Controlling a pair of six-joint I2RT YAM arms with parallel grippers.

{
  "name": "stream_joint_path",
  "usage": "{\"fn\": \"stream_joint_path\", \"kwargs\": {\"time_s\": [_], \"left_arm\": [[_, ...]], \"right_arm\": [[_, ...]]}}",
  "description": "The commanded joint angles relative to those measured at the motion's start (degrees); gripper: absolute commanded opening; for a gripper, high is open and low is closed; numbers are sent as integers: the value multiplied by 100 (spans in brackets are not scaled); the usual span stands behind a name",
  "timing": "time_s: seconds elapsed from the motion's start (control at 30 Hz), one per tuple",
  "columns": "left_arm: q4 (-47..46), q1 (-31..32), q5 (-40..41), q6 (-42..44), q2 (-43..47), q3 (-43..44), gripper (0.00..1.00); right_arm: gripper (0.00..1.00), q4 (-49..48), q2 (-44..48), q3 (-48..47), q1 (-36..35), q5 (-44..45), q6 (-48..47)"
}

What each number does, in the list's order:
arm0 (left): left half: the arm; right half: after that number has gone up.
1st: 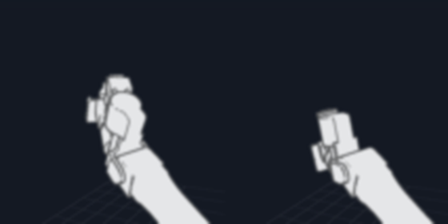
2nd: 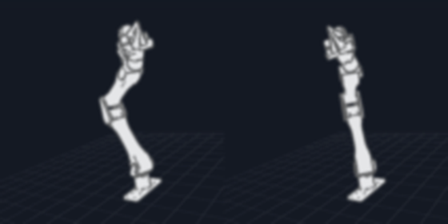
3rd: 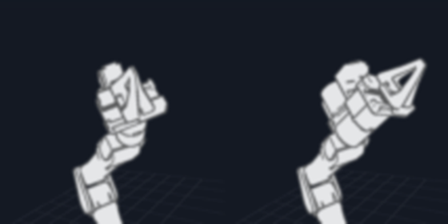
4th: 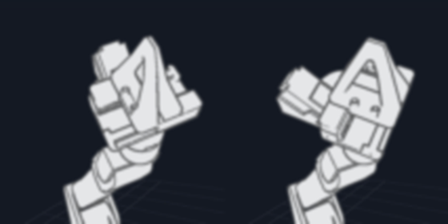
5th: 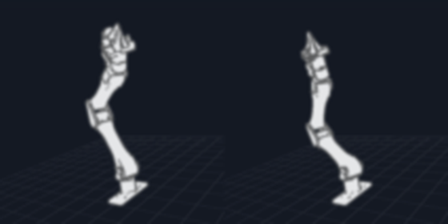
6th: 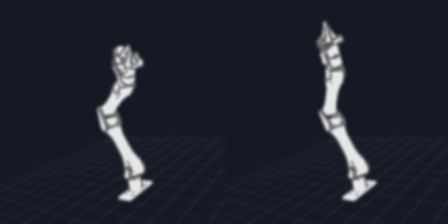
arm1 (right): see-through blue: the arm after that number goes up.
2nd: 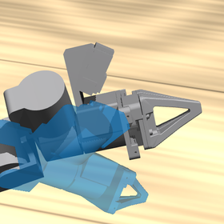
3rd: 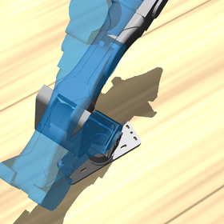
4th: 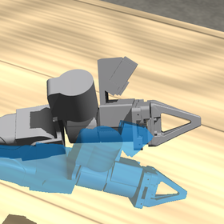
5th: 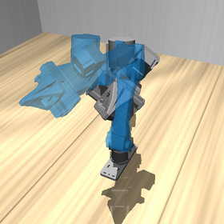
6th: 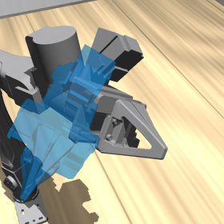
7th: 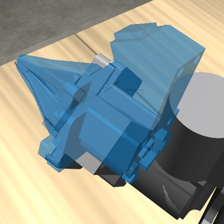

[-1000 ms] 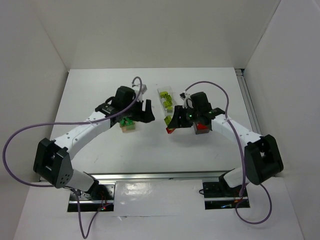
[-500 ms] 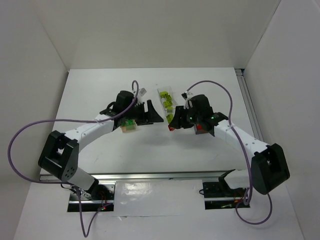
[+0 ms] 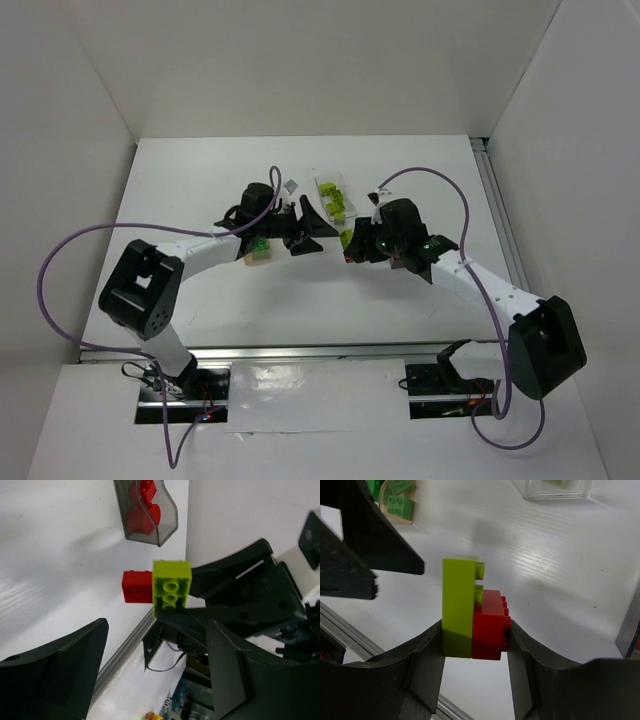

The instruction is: Sort the legos into containers by color

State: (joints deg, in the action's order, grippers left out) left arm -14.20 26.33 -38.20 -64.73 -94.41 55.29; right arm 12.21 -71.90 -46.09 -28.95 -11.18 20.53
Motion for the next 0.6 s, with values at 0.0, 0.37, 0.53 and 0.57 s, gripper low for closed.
{"fn": "stream_joint_path", "kwargs": {"time_s": [0.0,0.37,0.53,0.57], "left_arm": [[-427,-31,-285,-330,-358,350,86],[163,136,49,241,-639,940,82],[435,206,41,628,-964,1256,76],[435,206,-12,628,-1026,1326,73]], "right_arm": [[26,-421,123,3,-67,2,-58],[26,-421,-96,-111,-172,-227,-164],[26,-421,-149,-164,-225,-227,-164],[26,-421,-210,-164,-225,-227,-164]]}}
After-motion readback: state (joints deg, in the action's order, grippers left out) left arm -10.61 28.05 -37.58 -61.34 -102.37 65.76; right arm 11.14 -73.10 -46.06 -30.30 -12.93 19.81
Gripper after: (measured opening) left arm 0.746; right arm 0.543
